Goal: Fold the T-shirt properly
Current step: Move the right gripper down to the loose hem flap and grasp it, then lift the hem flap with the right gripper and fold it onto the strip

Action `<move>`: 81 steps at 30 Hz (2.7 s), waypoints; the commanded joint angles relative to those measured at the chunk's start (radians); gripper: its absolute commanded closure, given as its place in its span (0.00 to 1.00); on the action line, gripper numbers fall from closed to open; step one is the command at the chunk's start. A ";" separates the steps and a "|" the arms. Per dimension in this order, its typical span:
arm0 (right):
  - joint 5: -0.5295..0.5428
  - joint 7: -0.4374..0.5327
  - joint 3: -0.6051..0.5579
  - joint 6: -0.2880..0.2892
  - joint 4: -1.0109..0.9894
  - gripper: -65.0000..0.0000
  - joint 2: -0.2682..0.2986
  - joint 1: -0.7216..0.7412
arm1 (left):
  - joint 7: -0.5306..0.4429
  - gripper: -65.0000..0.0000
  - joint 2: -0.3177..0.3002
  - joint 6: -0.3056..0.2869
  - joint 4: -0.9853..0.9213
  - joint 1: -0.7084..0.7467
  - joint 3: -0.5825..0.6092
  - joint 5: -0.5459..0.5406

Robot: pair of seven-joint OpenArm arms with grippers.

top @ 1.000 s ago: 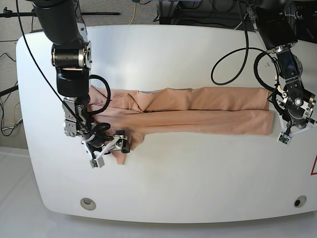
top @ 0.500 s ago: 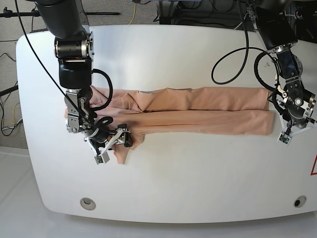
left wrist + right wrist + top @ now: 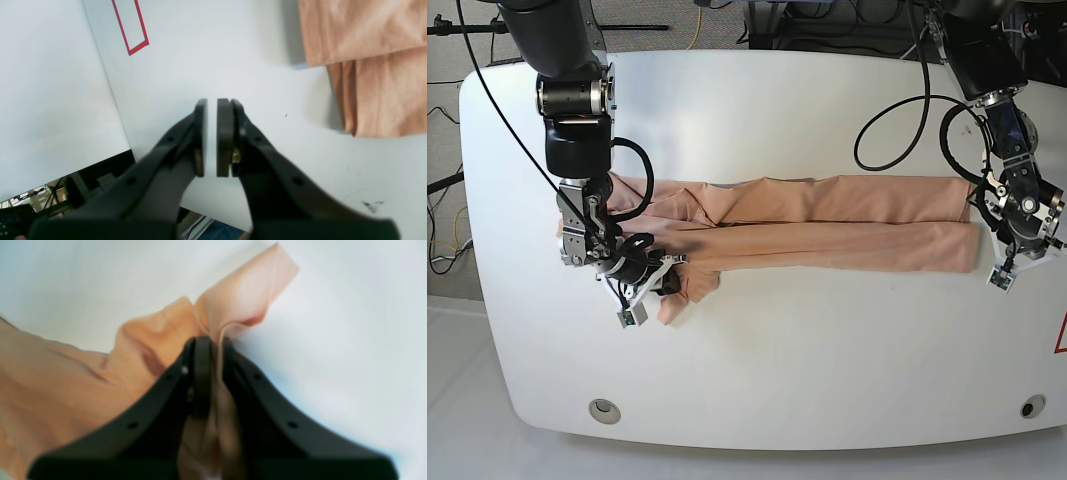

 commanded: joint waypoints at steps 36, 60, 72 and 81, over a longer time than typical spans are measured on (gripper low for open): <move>0.001 -0.363 0.039 0.000 0.645 0.98 0.003 -0.198 | -0.011 0.93 -0.009 0.002 0.016 -0.005 -0.001 0.004; 0.001 -0.500 0.078 0.000 1.009 0.98 -0.019 -0.379 | -0.012 0.93 -0.007 0.002 0.015 0.018 0.002 0.002; 0.001 -0.500 0.078 0.000 1.091 0.98 -0.019 -0.475 | -0.012 0.93 -0.007 0.002 0.015 0.018 0.000 0.002; -0.009 -0.495 0.078 0.000 1.070 0.98 -0.013 -0.502 | -0.012 0.93 -0.007 0.002 0.015 0.020 0.000 0.002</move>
